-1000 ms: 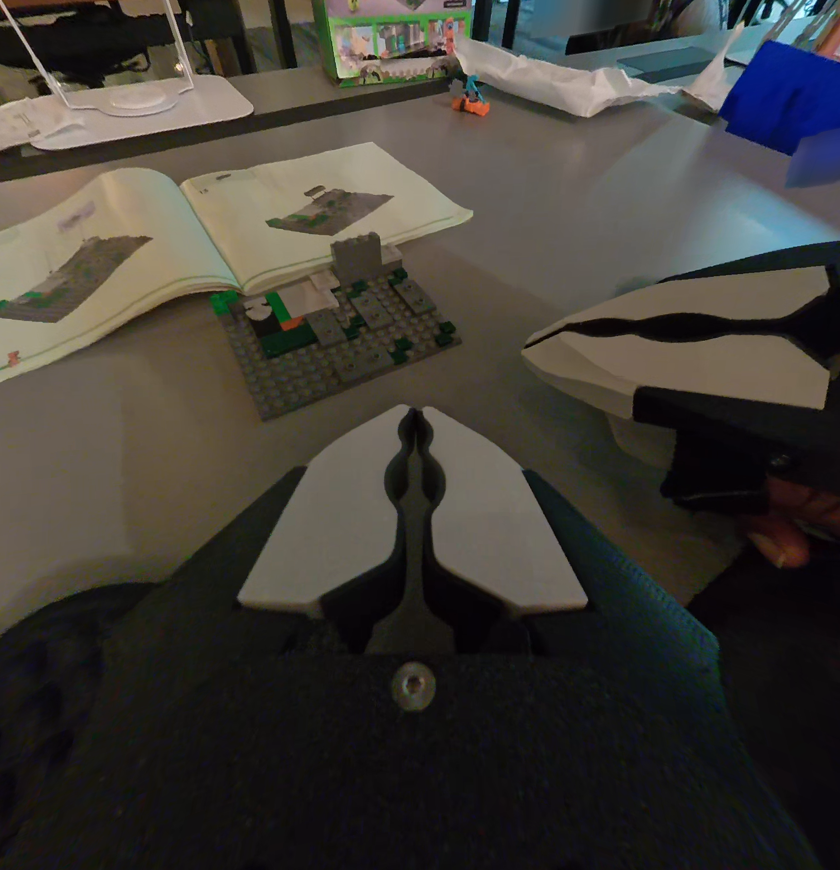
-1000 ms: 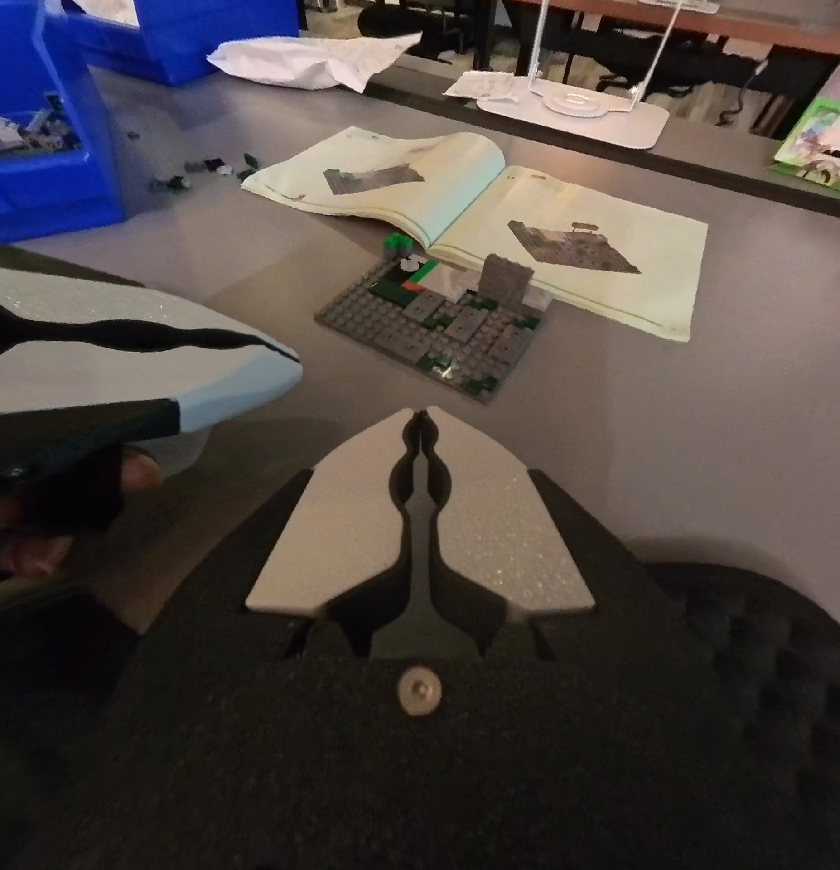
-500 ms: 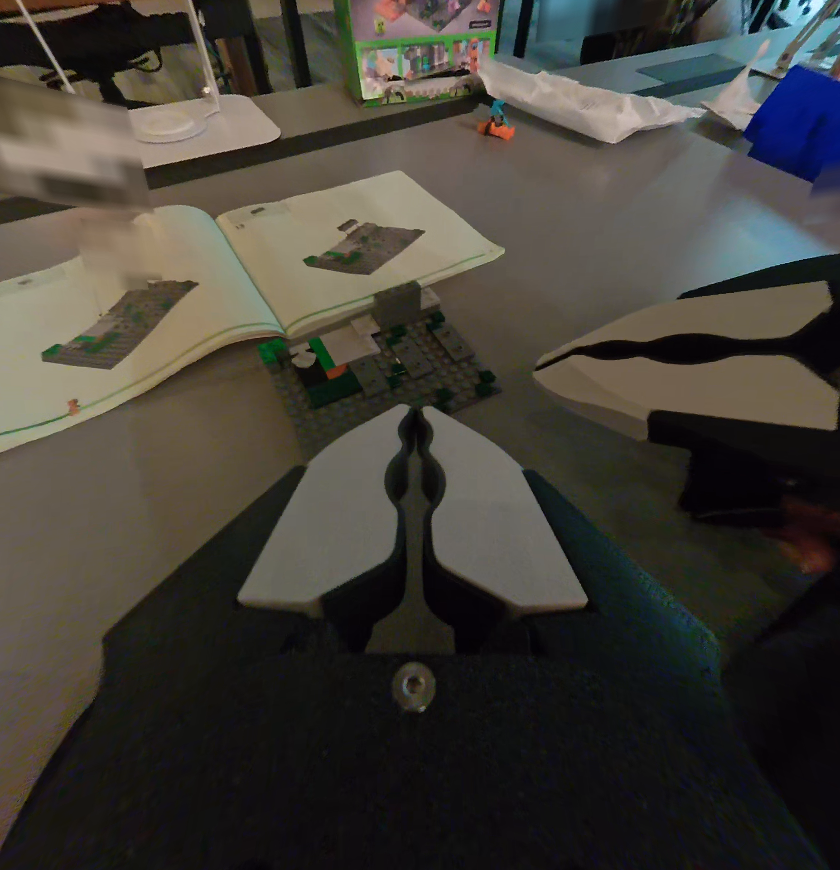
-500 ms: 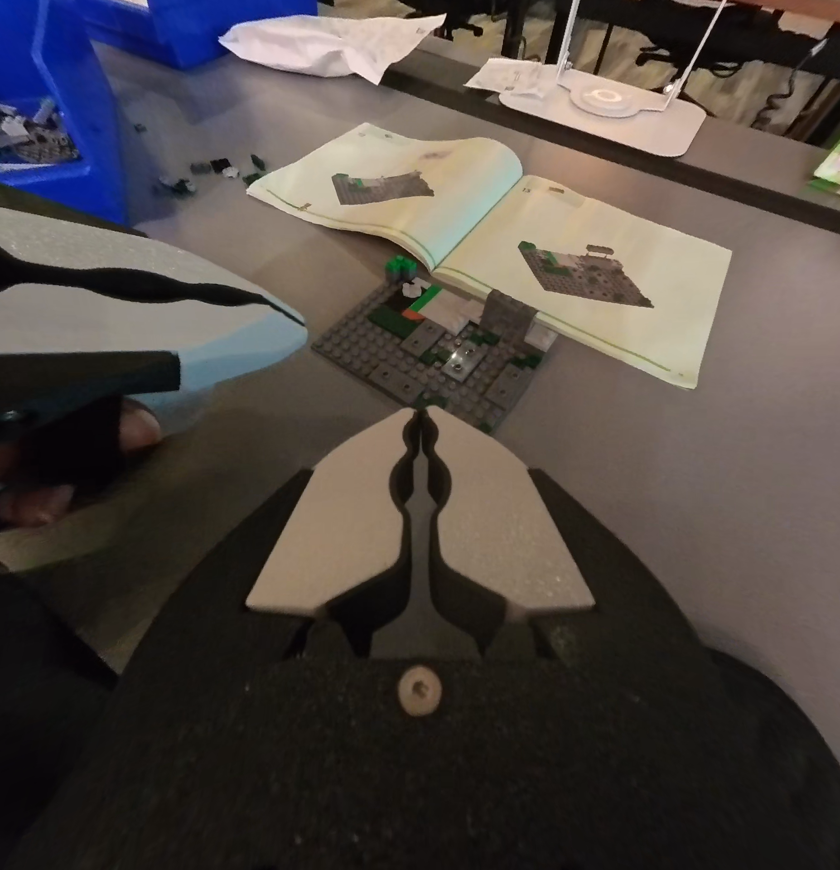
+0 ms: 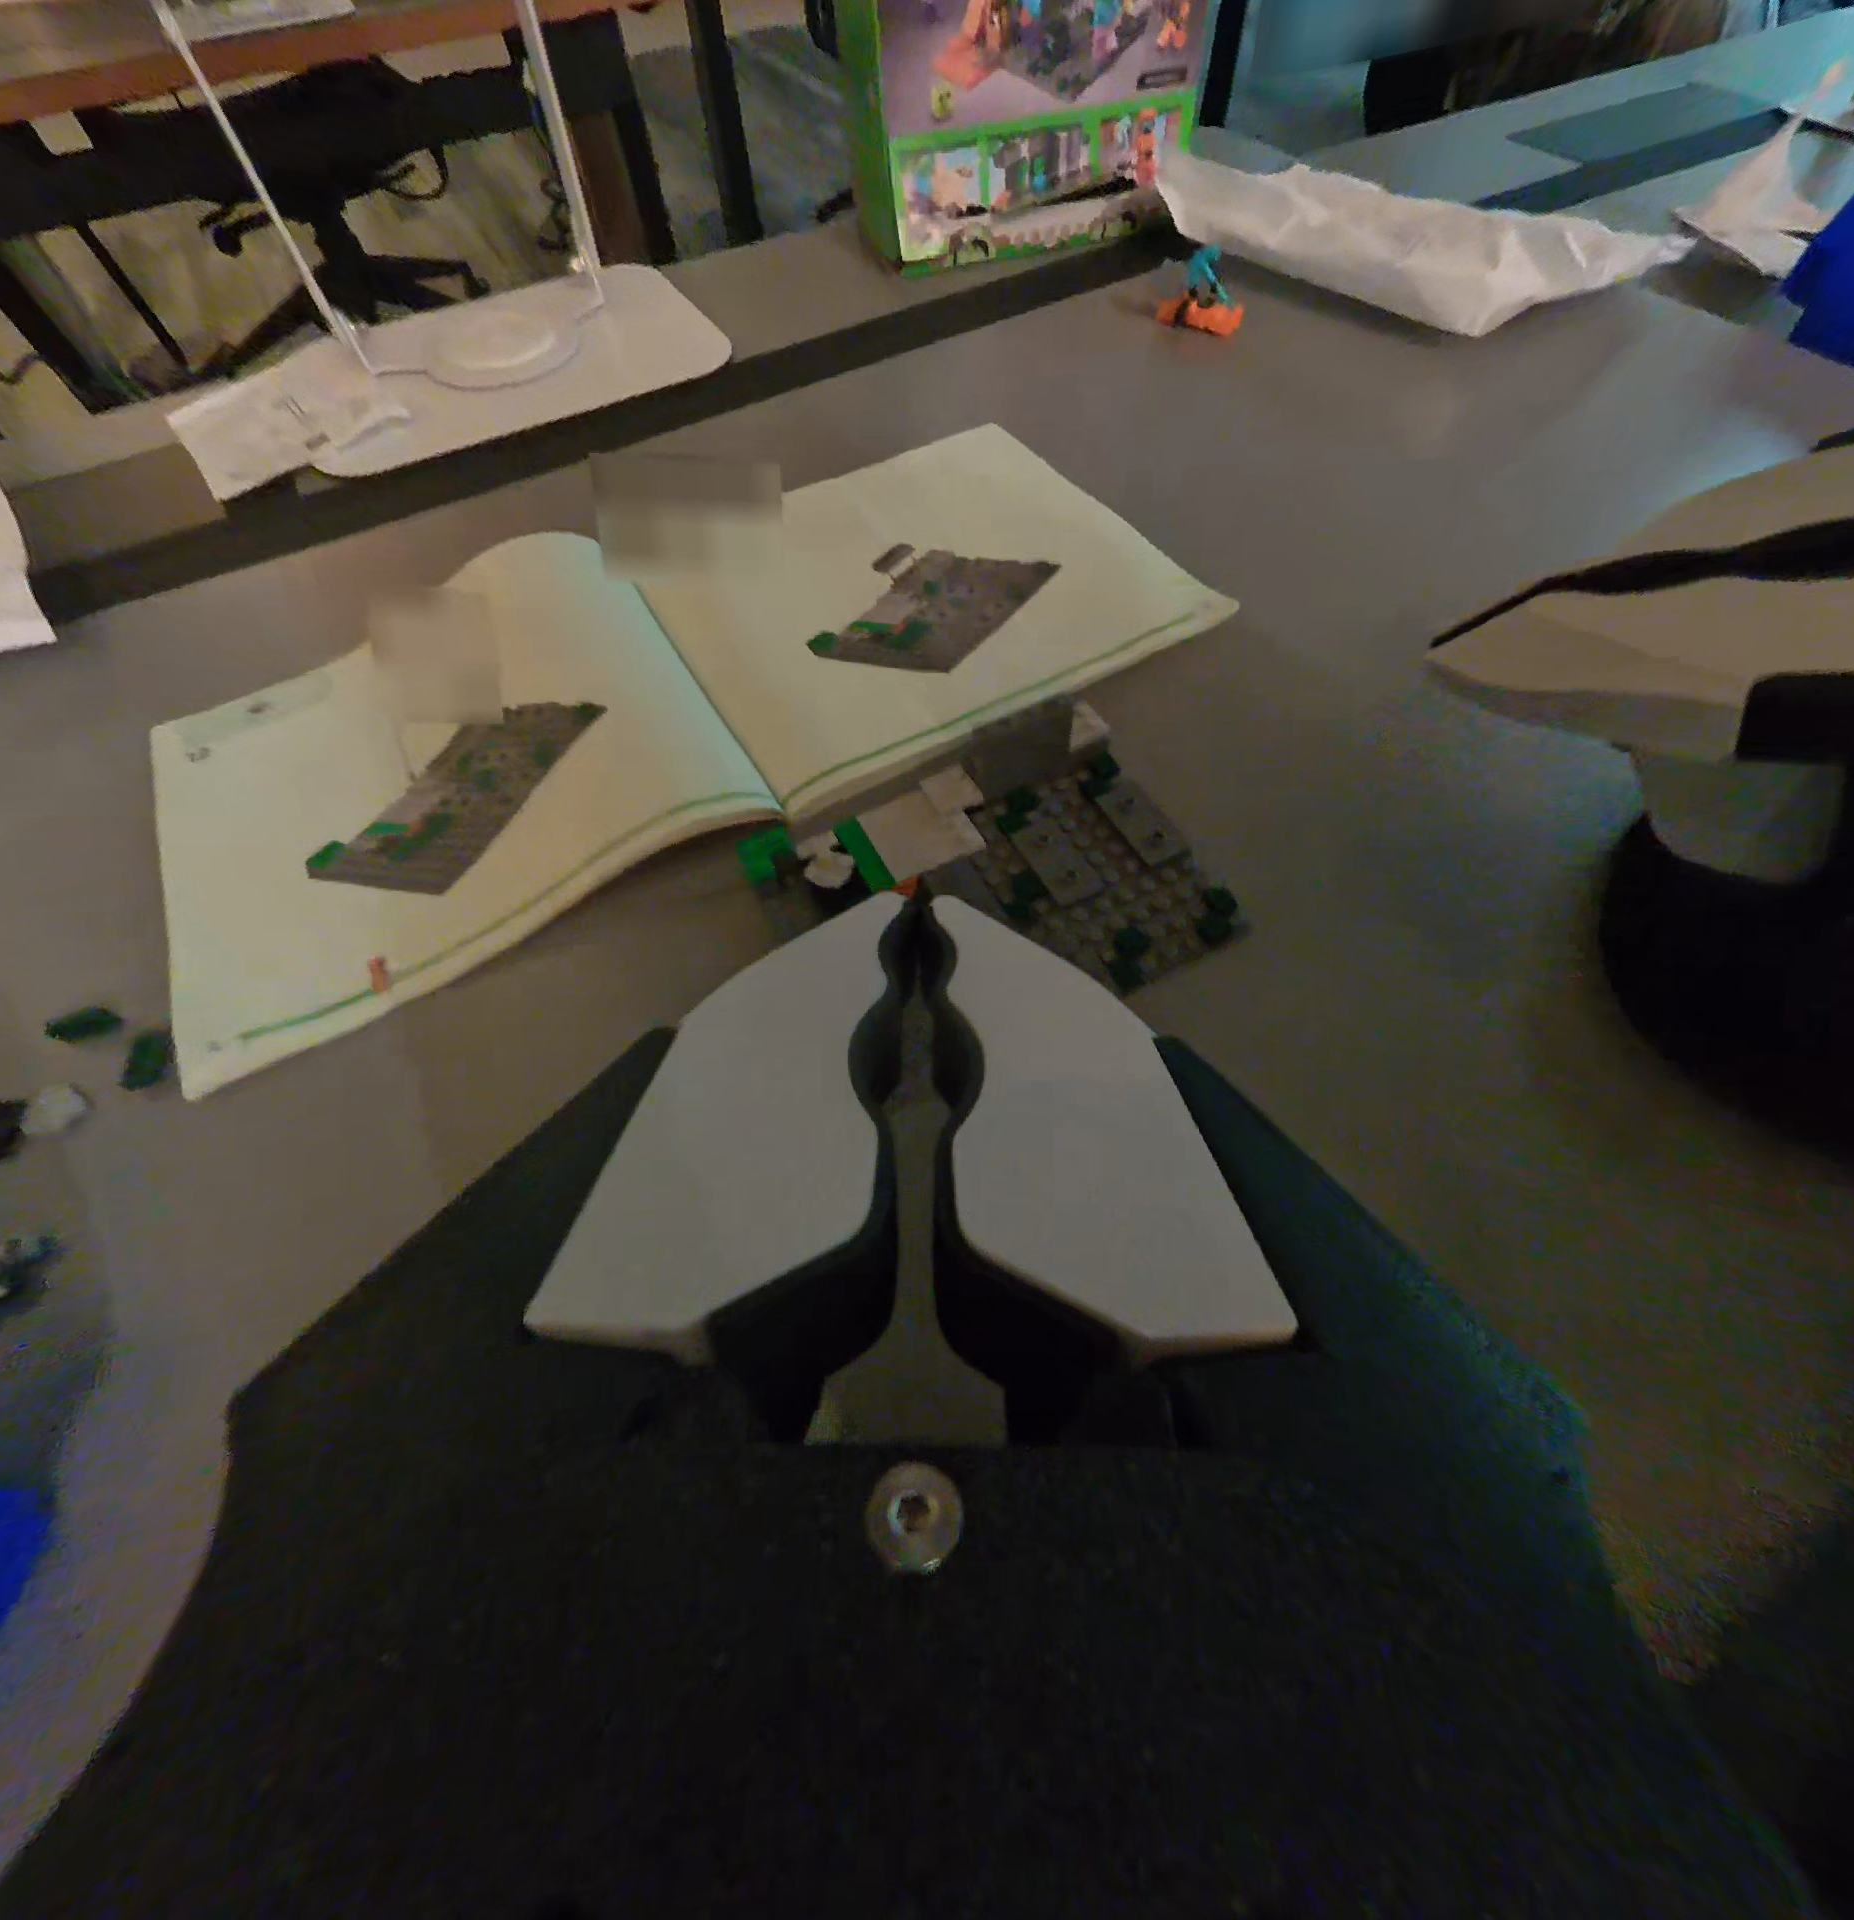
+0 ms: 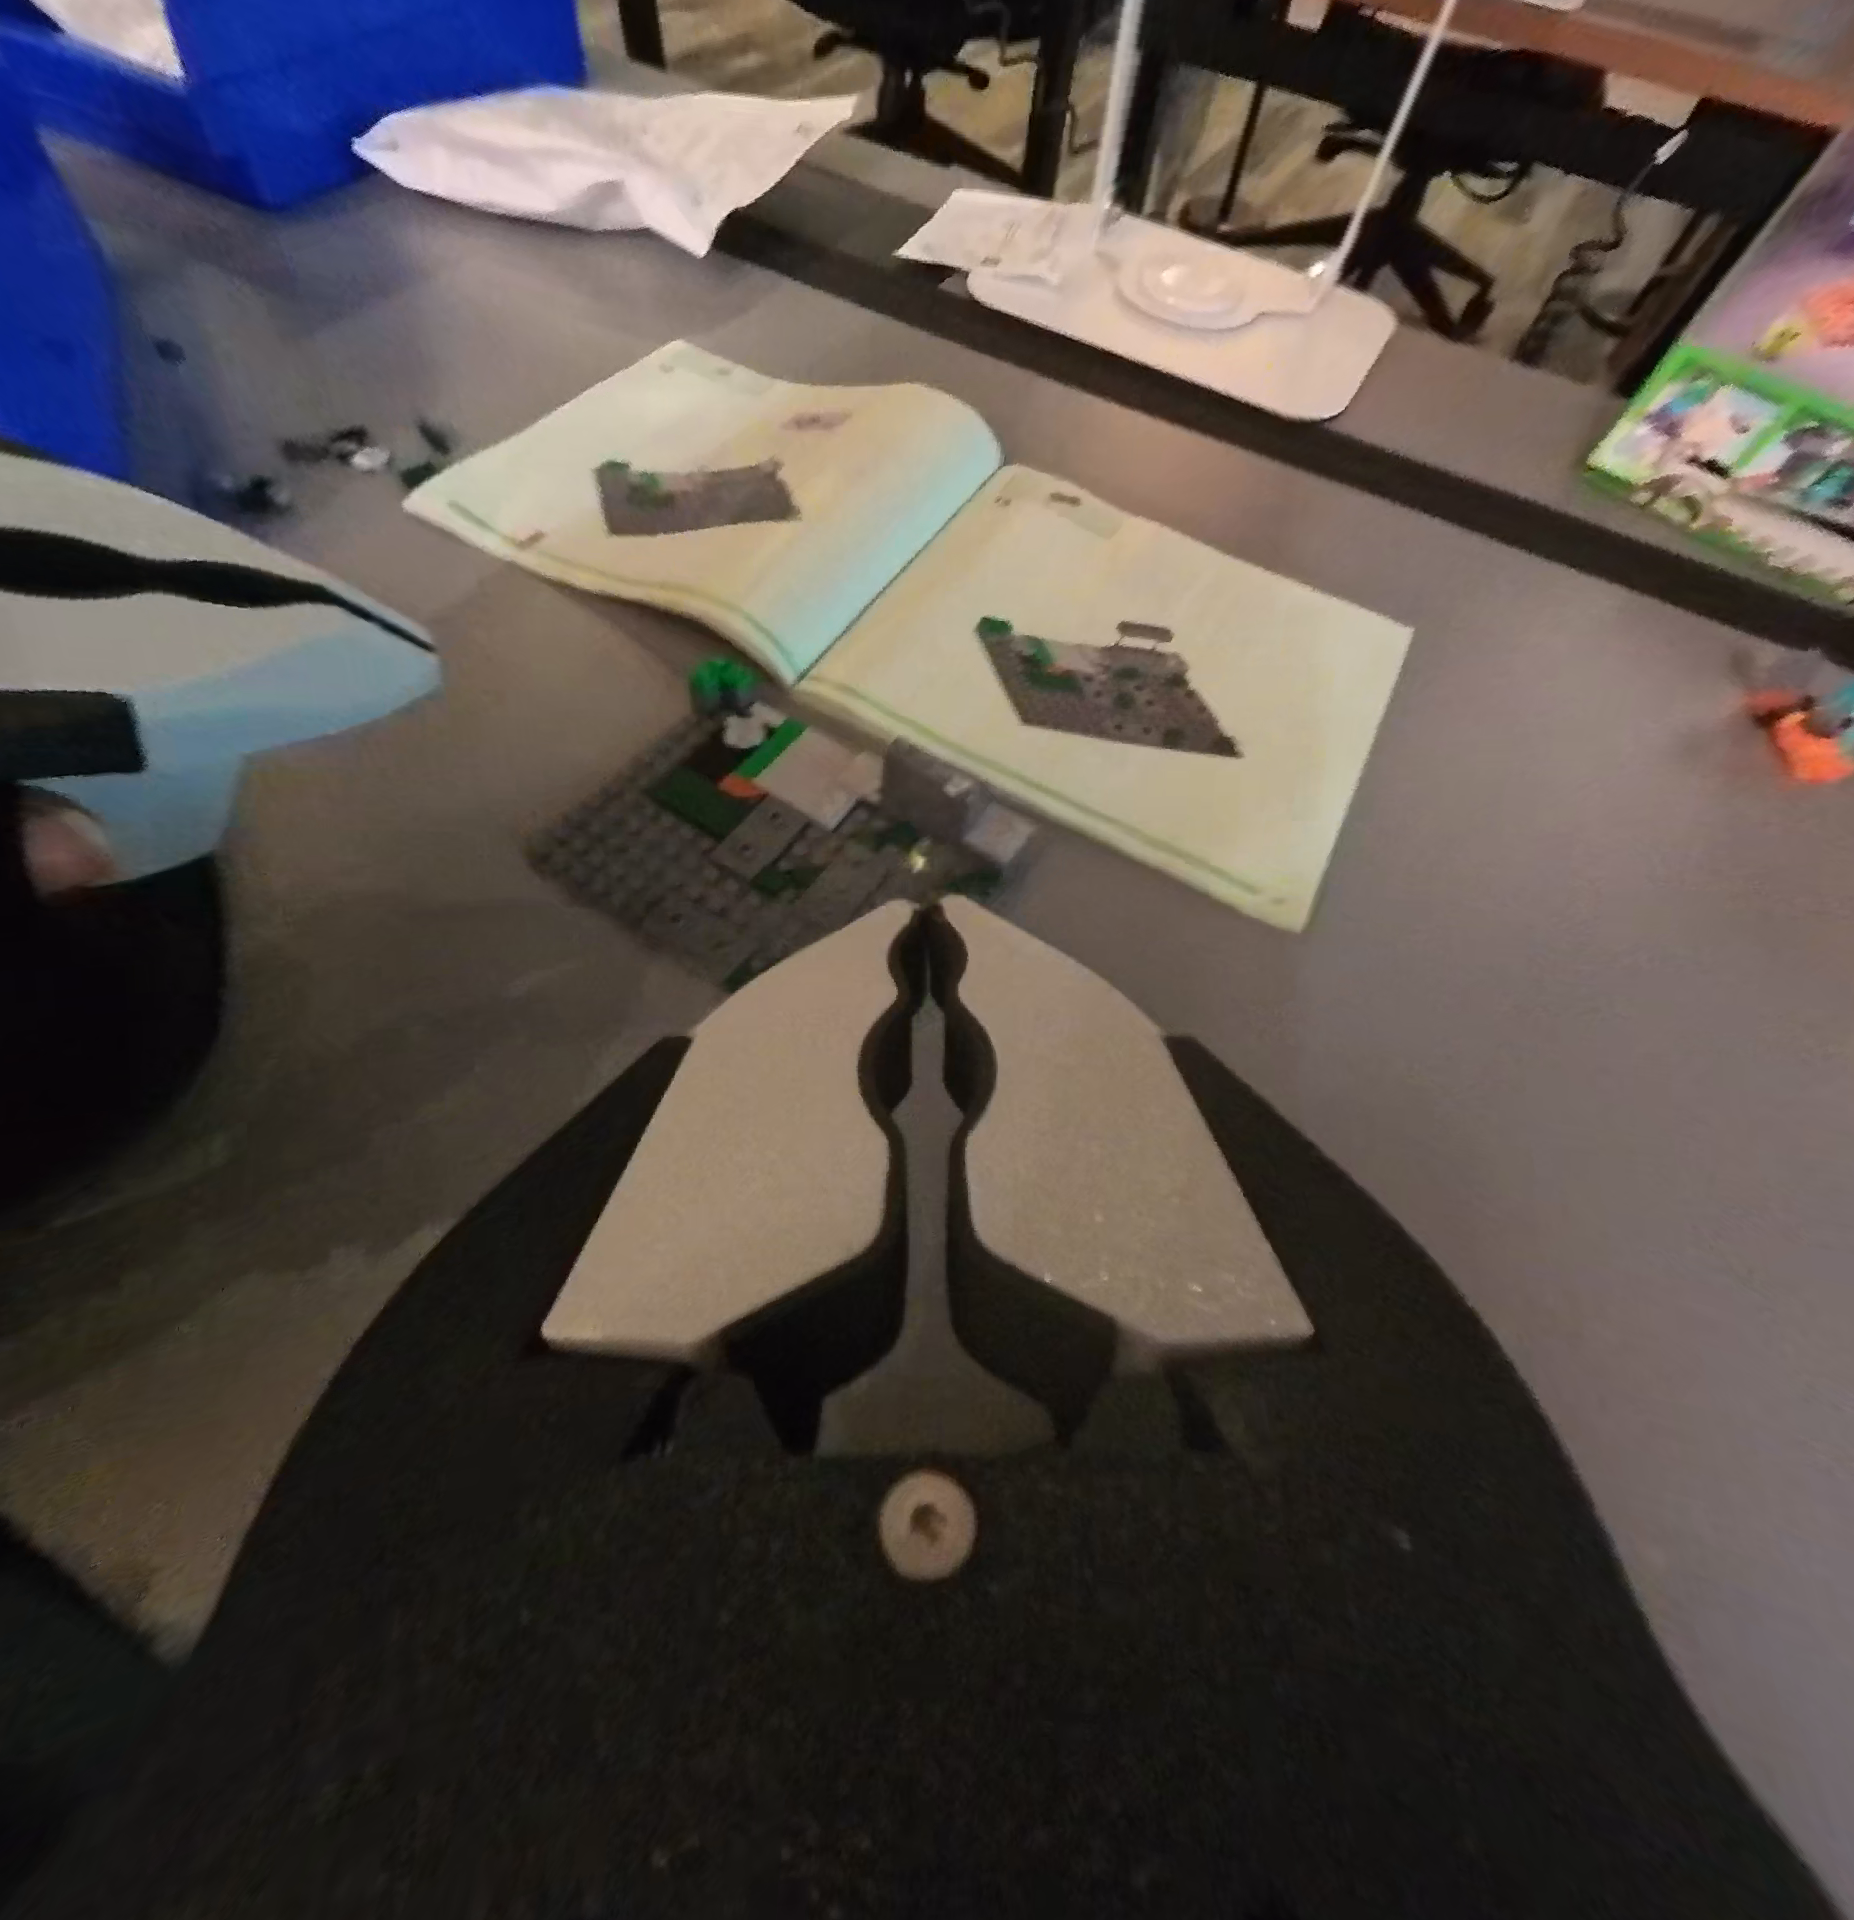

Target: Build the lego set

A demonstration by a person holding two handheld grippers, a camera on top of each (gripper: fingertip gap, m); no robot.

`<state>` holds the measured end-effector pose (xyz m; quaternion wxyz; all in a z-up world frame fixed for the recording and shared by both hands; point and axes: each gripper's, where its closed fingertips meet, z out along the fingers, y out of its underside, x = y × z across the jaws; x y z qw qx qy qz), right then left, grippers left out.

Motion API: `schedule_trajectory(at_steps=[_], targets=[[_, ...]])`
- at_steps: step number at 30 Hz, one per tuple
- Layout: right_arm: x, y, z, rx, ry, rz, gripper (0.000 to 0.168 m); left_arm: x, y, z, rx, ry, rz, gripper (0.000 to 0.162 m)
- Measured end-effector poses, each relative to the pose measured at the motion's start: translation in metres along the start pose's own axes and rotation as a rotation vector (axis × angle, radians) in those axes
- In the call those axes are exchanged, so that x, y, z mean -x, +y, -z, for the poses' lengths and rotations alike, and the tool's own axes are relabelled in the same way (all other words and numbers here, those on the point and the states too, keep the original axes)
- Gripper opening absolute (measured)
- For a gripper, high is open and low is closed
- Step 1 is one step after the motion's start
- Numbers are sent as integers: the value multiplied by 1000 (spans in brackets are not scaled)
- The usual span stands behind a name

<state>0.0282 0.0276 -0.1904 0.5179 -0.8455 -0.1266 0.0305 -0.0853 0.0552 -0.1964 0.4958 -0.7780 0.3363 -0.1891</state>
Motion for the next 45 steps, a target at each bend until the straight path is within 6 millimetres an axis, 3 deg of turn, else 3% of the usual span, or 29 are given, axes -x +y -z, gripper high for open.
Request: schedule_trajectory(at_steps=[5,9,15,20,29,45], targets=[[-40,-14,-23,1,31,4,0,15,-23,-19,-11,-6,-34,0],[-67,-20,-48,8,61,29,0,27,-33,-49,15,-21,-71,0],[-90,-8,-88,83,68,15,0,40,-32,-98,113,-4,-96,0],[-101,8,-106,121,73,-15,0,46,-23,-126,156,14,-80,0],[-97,28,-124,180,24,-58,0,49,-8,-140,171,39,-45,0],[-89,24,-118,133,53,29,0,54,-8,-137,127,22,-62,0]])
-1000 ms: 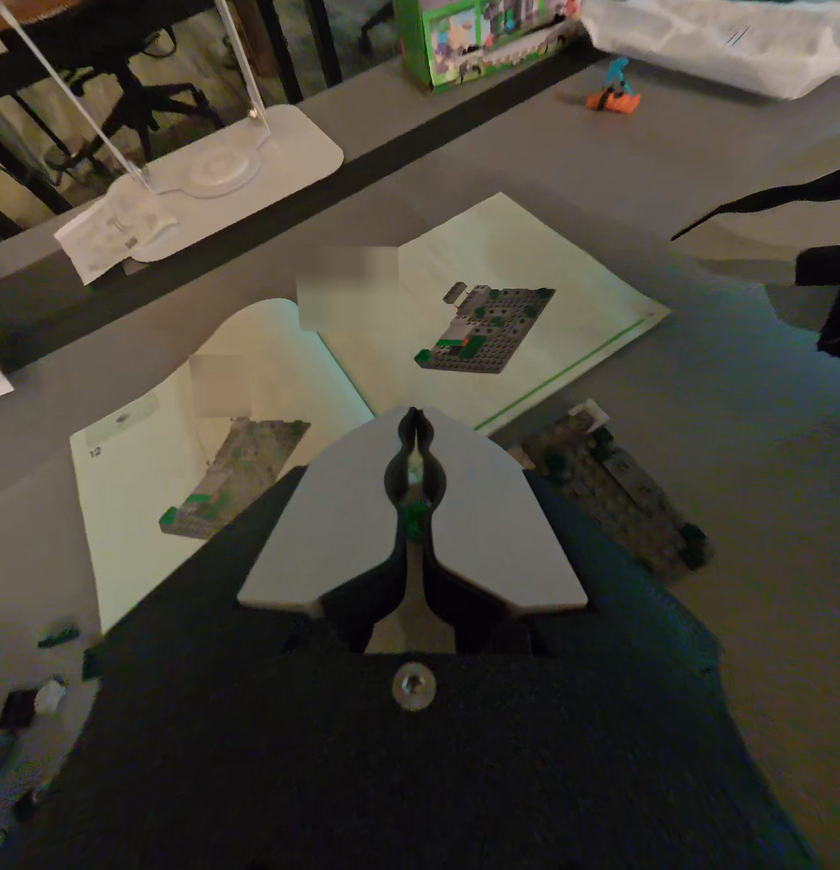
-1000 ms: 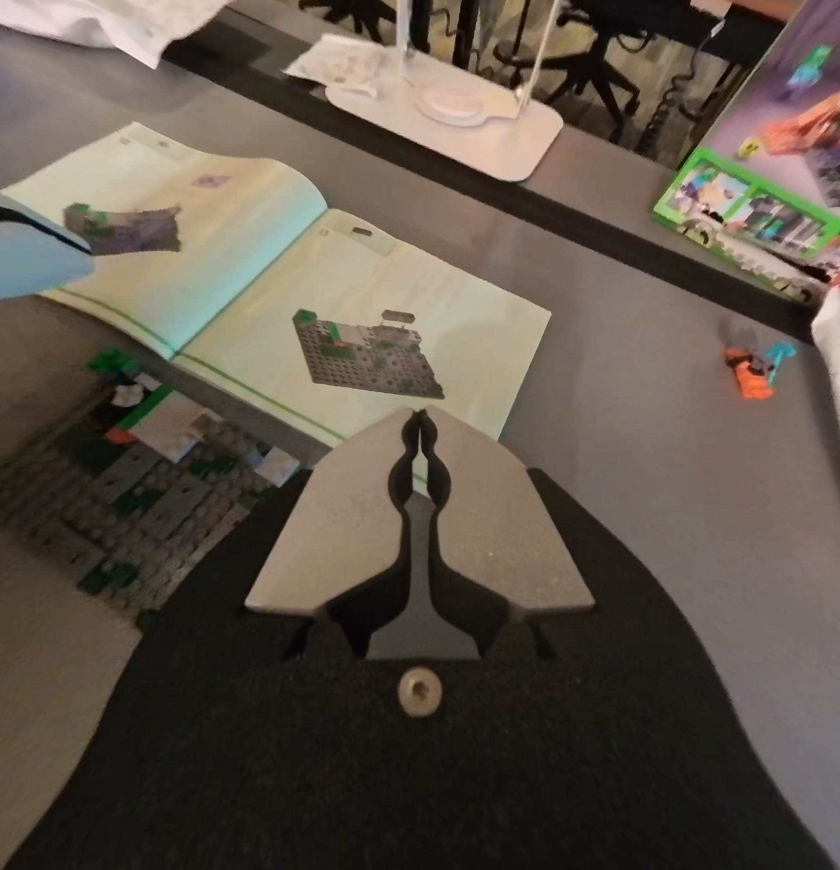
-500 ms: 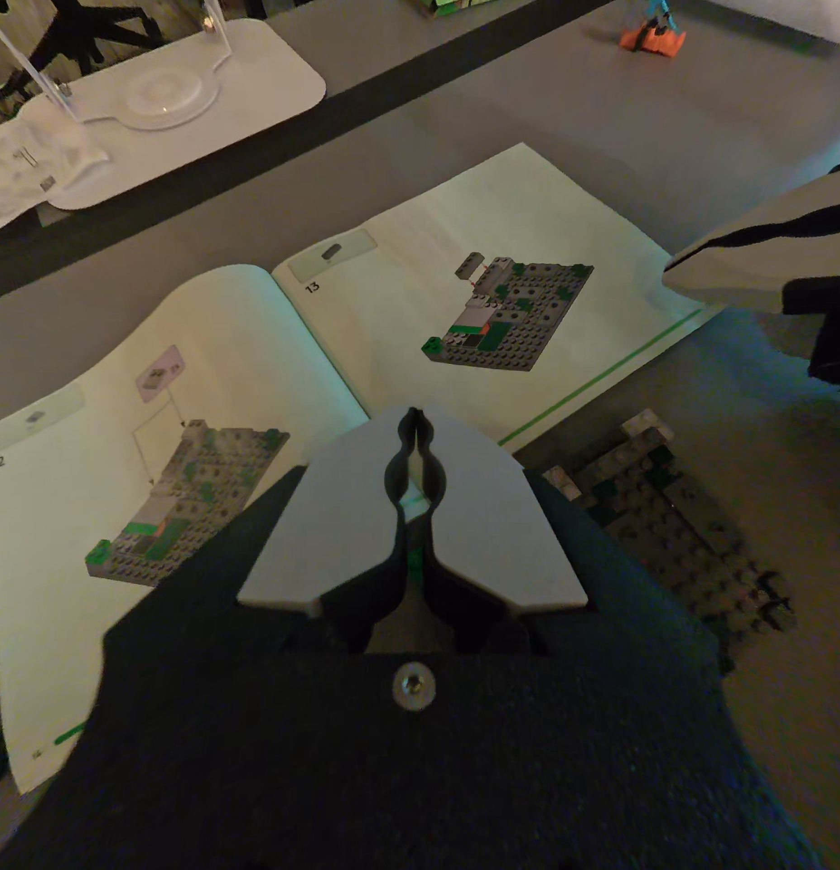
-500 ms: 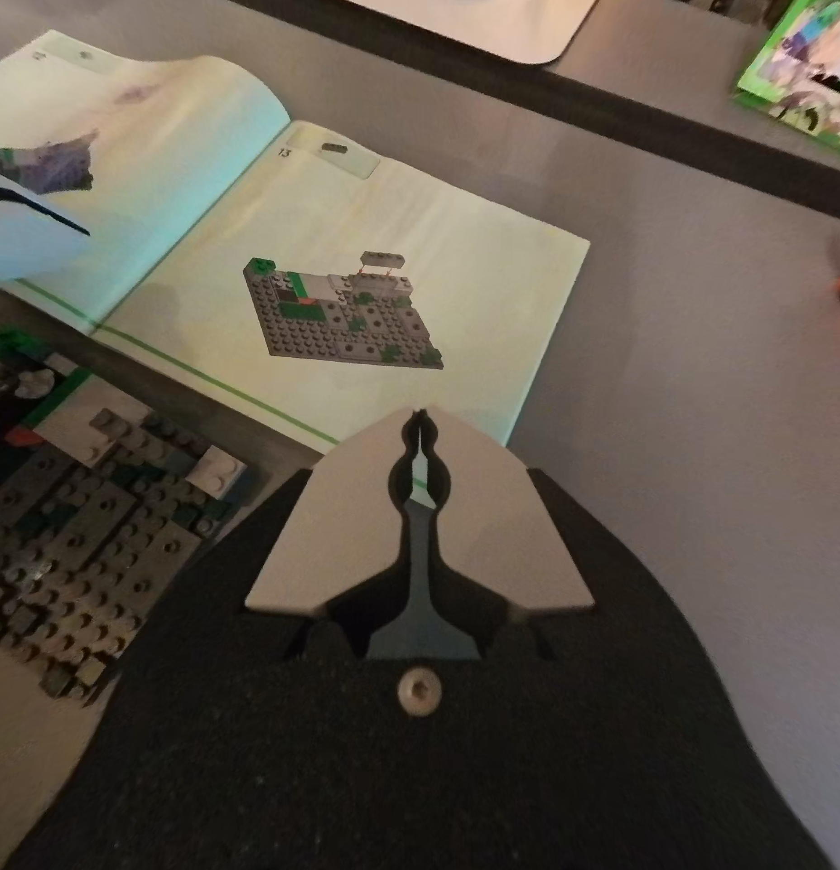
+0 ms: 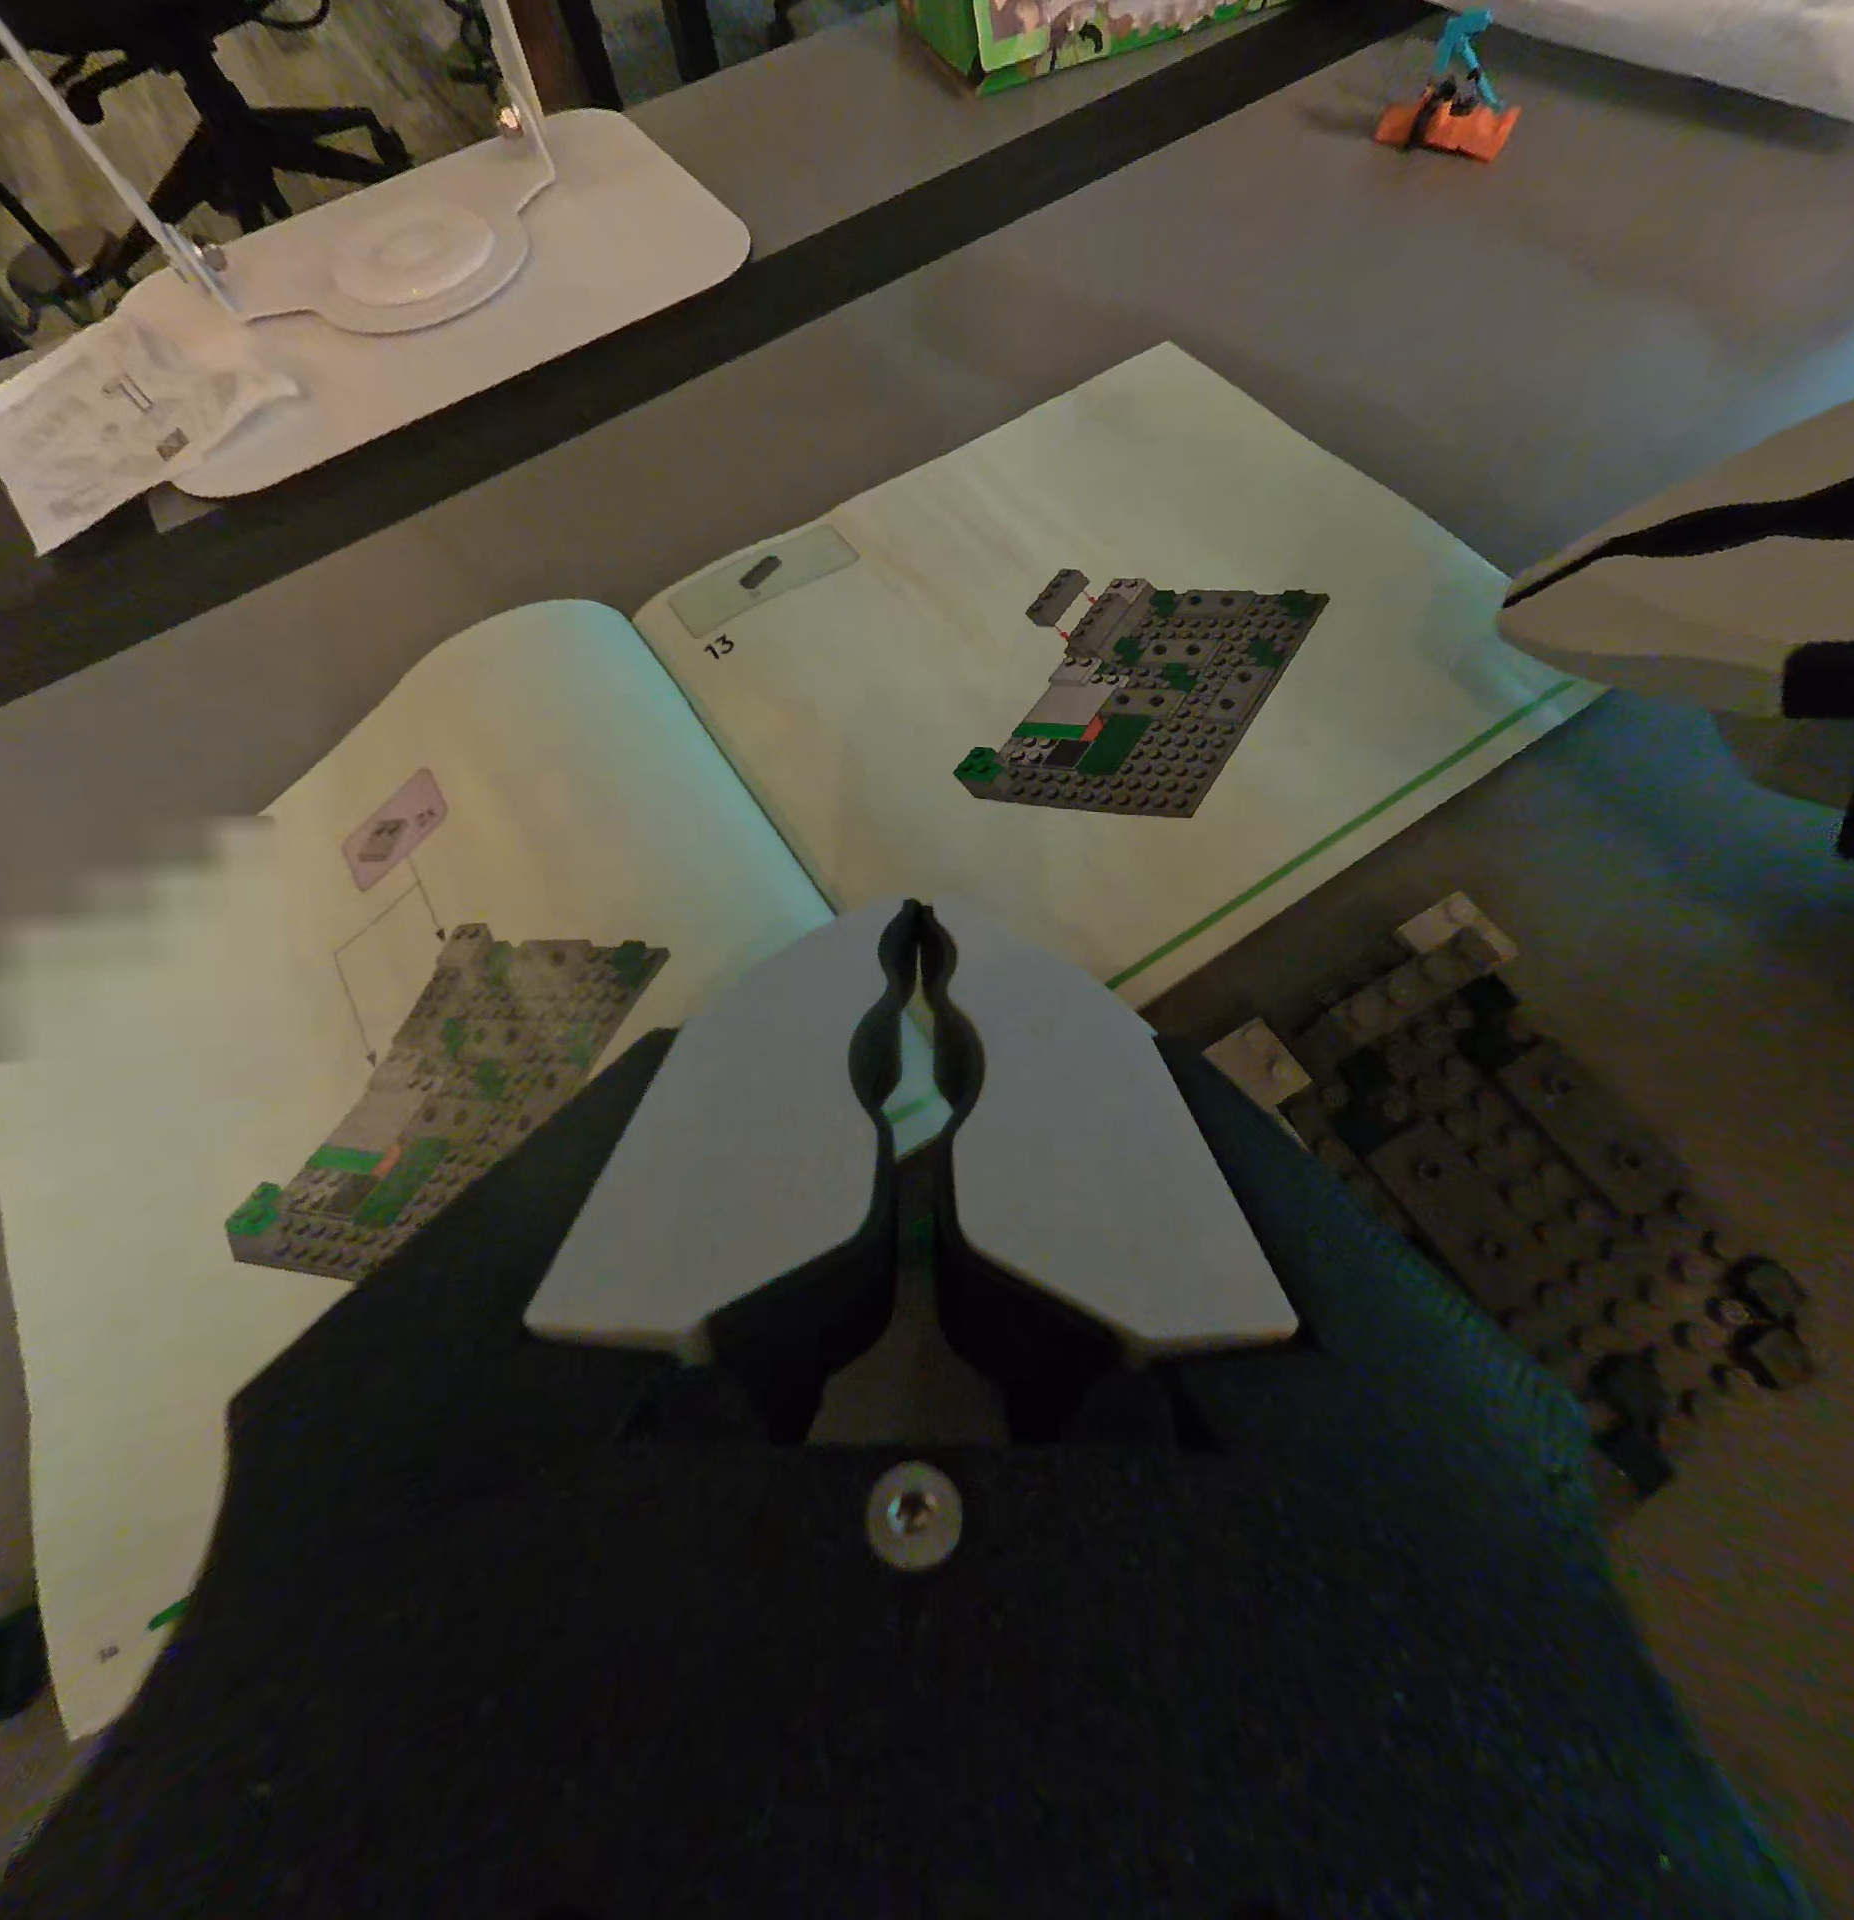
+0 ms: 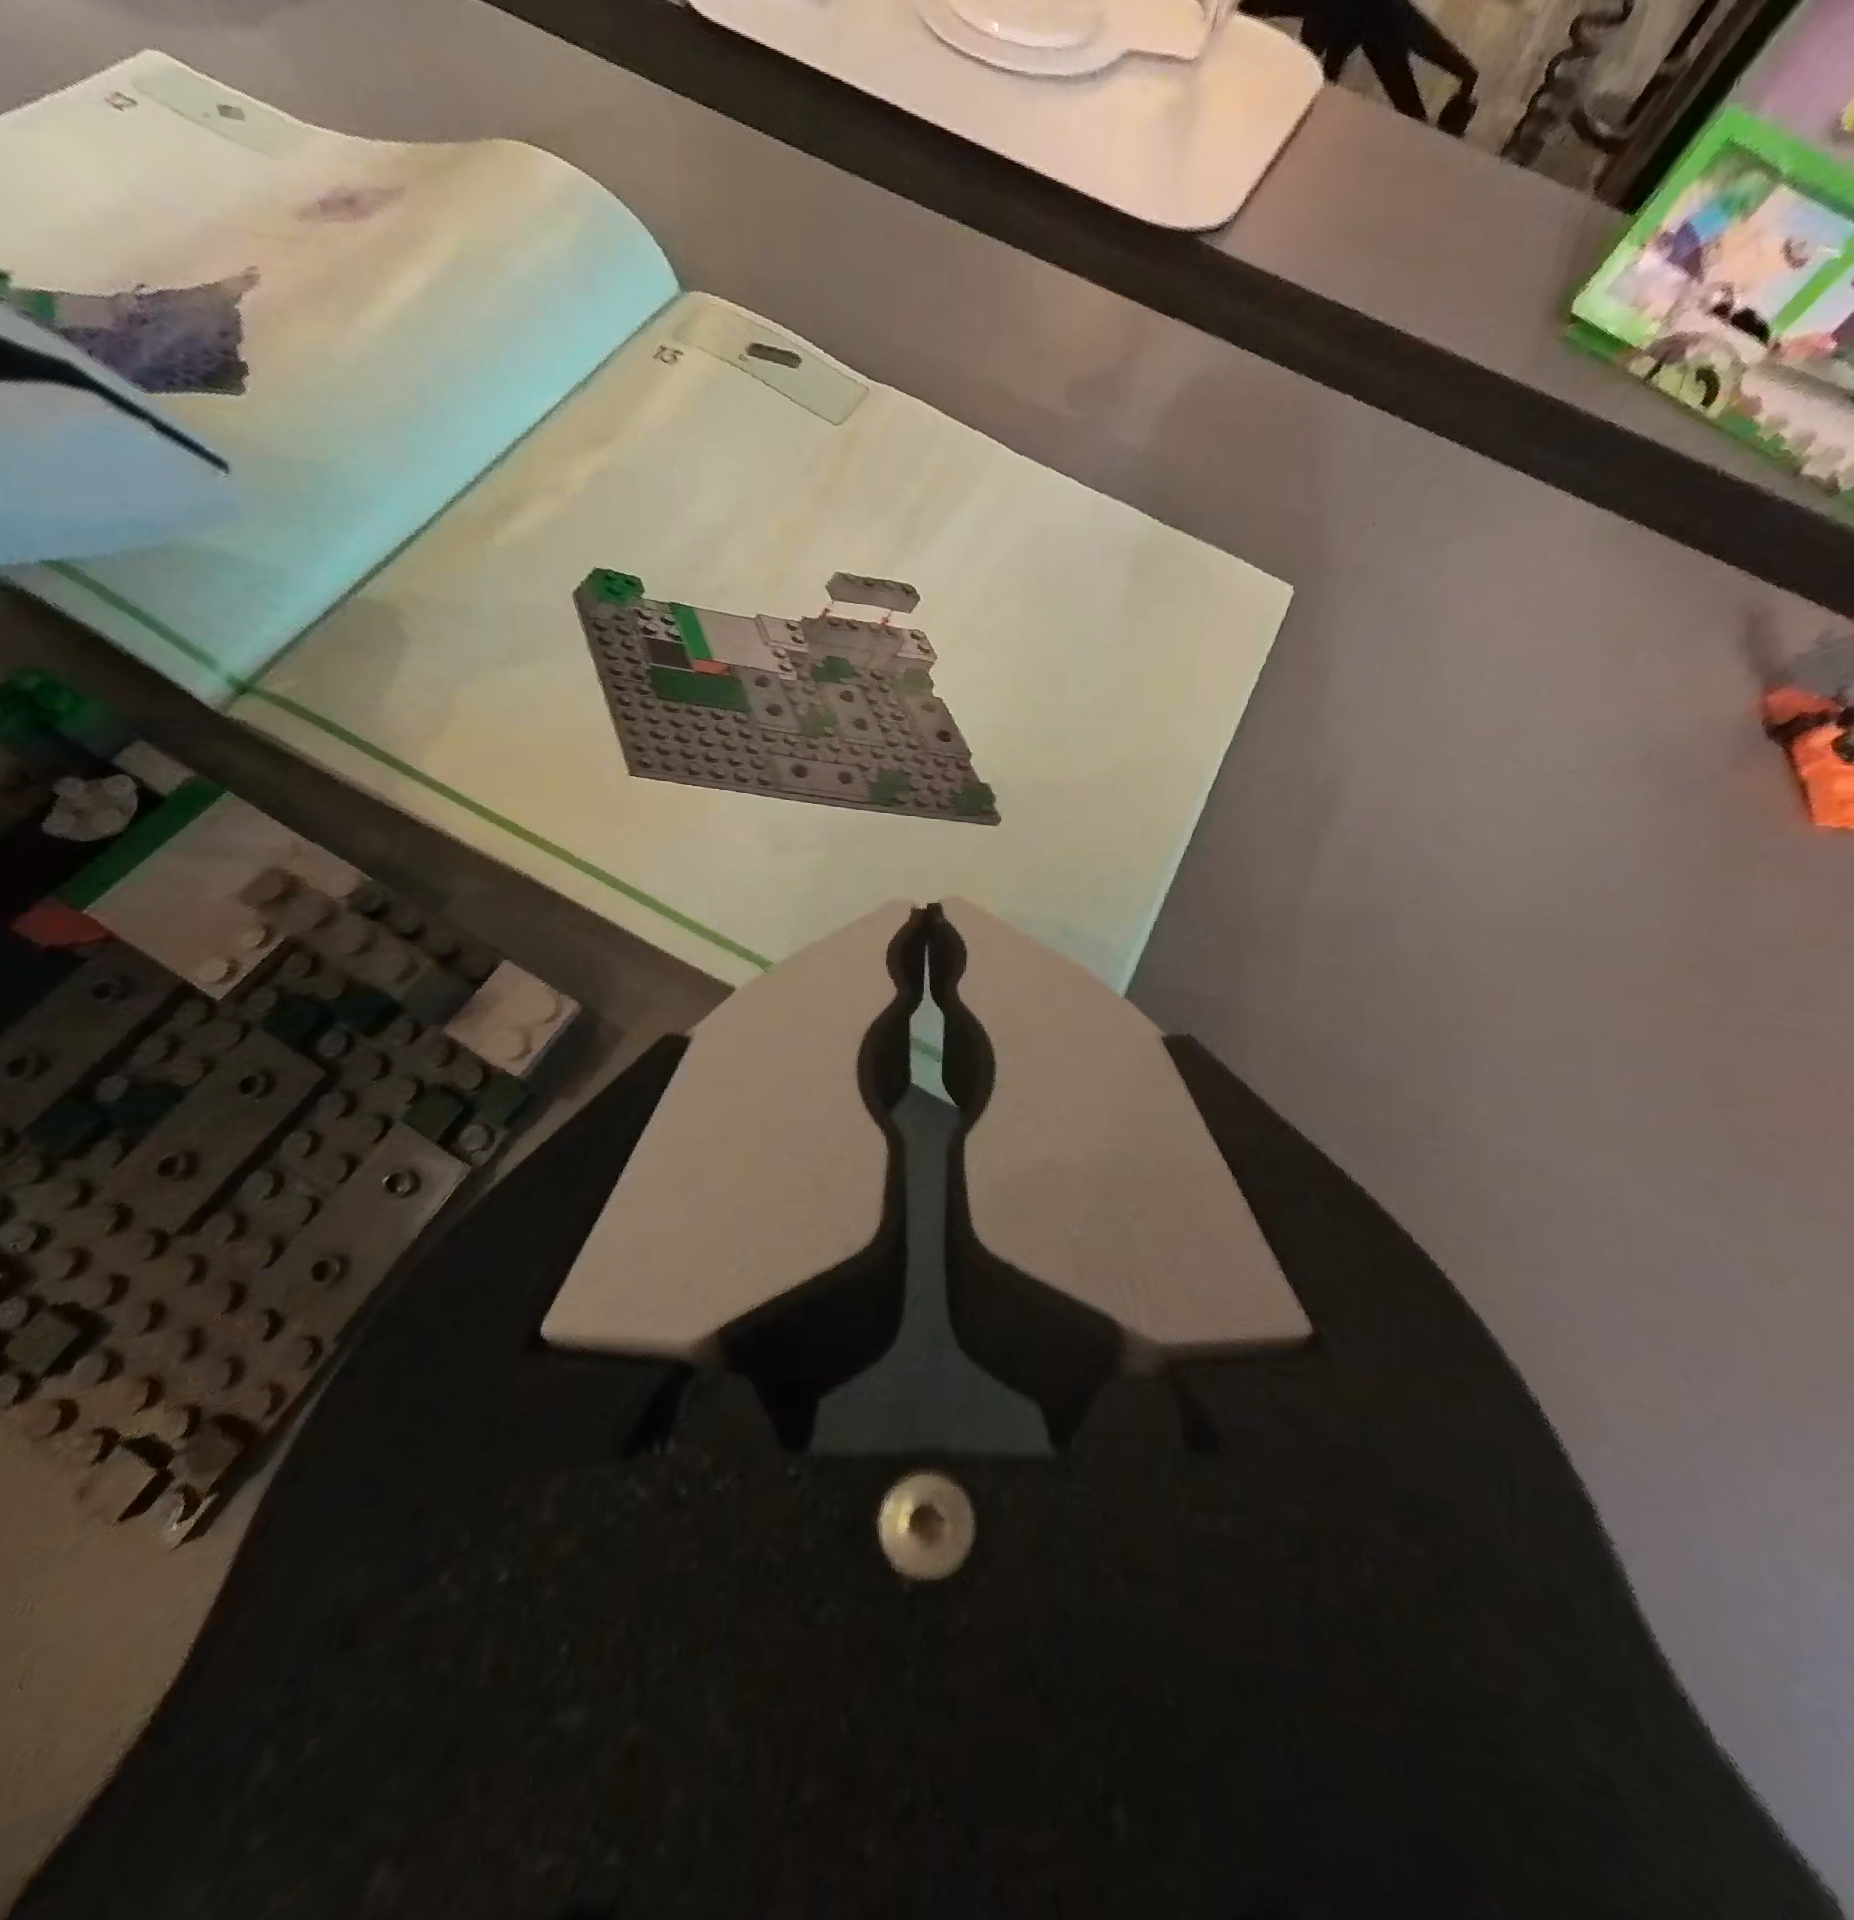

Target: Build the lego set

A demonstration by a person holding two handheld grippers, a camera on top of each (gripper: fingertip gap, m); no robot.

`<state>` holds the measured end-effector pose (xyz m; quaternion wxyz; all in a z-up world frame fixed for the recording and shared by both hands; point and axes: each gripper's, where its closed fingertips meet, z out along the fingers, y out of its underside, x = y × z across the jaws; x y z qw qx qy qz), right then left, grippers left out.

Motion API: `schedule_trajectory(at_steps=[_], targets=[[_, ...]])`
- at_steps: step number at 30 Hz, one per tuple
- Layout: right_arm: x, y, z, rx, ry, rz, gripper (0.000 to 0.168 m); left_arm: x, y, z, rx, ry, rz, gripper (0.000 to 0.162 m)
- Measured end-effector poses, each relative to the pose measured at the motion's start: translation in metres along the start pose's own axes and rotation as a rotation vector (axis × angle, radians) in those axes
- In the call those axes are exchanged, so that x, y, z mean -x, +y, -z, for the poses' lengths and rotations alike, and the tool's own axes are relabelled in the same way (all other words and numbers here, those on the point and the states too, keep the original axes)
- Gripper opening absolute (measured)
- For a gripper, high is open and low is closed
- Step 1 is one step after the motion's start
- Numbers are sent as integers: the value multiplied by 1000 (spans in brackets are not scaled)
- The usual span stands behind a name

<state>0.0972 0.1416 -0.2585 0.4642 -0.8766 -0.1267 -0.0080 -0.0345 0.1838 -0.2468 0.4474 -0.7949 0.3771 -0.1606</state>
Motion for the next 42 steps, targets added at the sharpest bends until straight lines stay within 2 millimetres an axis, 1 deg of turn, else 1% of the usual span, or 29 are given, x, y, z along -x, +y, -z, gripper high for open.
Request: schedule_trajectory(at_steps=[5,10,13,16,17,21,23,26,31,33,35,38,42], targets=[[6,-8,7,-71,-13,91,0,-3,-8,7,-68,11,-14,0],[12,-10,20,-84,-17,74,0,-7,-14,21,-121,5,-28,0],[17,-10,33,-91,-19,56,0,-12,-18,35,-144,11,-32,1],[23,-10,46,-103,-19,61,0,-19,-28,54,-196,11,-36,11],[26,-9,51,-106,-23,59,0,-21,-29,60,-201,6,-39,13],[38,-7,73,-134,-40,60,0,-39,-22,82,-215,31,-43,14],[46,-6,84,-149,-45,61,0,-48,-15,92,-218,45,-30,11],[62,0,98,-147,-78,37,0,-62,-6,108,-238,65,-12,7],[85,13,114,-143,-111,-12,0,-71,14,129,-248,62,32,6],[91,19,116,-141,-116,-34,0,-71,22,135,-251,53,57,5],[96,25,114,-135,-126,-40,0,-72,28,139,-254,54,85,3],[98,33,107,-110,-131,-39,0,-71,39,132,-218,43,91,2],[98,31,104,-108,-142,-52,0,-67,41,130,-213,32,113,1]])
